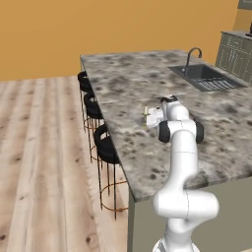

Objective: Get the candle and the liquor from the cabinet and move them to the dining counter.

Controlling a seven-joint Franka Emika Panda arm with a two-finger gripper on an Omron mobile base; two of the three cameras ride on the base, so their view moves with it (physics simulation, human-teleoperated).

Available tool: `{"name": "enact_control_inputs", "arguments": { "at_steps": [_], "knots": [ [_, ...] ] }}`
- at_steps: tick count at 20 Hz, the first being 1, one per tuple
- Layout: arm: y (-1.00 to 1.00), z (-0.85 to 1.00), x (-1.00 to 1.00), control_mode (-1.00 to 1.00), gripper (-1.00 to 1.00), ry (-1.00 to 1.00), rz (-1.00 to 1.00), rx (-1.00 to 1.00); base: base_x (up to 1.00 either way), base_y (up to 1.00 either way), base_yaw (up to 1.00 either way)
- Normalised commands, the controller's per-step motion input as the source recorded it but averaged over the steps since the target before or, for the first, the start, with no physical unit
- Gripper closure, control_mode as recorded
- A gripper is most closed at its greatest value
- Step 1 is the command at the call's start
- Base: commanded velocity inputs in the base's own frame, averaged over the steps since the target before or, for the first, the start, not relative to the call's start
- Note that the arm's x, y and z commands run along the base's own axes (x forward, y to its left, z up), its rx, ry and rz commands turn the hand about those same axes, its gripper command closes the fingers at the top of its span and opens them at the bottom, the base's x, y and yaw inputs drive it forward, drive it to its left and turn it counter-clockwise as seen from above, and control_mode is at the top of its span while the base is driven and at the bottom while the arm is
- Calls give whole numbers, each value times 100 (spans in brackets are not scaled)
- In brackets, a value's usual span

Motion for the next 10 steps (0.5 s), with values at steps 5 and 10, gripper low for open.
{"name": "enact_control_inputs", "arguments": {
  "at_steps": [5, 10],
  "knots": [
    [15, -51, -11, -100, 100, -29, 6, -3, 0, 0, 0],
    [23, -51, 0, -100, 100, -13, 0, -8, 0, 0, 0]
  ]
}}
